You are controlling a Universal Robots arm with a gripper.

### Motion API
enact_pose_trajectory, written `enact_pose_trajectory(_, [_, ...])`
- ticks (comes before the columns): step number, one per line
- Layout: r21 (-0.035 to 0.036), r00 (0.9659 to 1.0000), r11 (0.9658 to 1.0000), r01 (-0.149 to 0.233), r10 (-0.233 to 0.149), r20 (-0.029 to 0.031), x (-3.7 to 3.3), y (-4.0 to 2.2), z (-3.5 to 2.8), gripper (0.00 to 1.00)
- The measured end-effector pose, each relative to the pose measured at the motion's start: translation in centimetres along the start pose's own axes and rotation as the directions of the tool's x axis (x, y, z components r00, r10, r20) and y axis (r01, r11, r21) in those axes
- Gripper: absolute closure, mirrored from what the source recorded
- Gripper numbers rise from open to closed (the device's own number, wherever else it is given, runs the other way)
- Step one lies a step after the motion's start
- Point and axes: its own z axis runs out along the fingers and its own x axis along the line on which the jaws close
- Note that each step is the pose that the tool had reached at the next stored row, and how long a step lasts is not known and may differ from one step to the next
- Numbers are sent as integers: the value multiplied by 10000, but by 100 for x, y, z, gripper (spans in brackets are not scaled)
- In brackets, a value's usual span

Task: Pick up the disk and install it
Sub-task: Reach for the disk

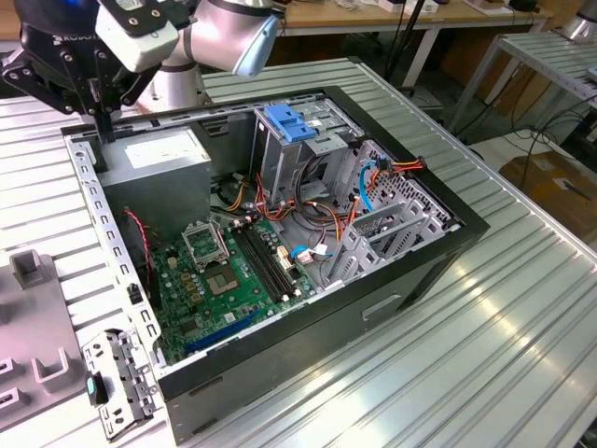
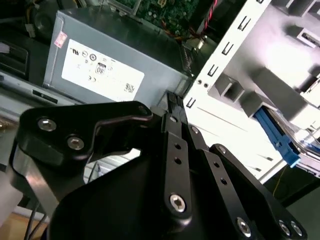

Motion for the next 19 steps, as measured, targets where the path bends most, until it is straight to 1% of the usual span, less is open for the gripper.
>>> enact_pose_trajectory(2, [31,10000,10000,1,-1,-13,28,7,0,89])
enact_pose_trajectory(4, [43,10000,10000,1,-1,-30,55,8,2,89])
enact_pose_trajectory(6, [45,10000,10000,0,0,-74,81,6,3,89])
enact_pose_trajectory(7, [51,9999,10000,-1,2,-130,100,5,3,89])
enact_pose_trajectory(8, [53,9999,10000,-2,3,-150,106,4,2,89])
enact_pose_trajectory(17, [53,9999,10000,-2,2,-153,111,4,2,89])
enact_pose_trajectory(19, [53,9999,10000,-2,3,-153,126,3,2,89])
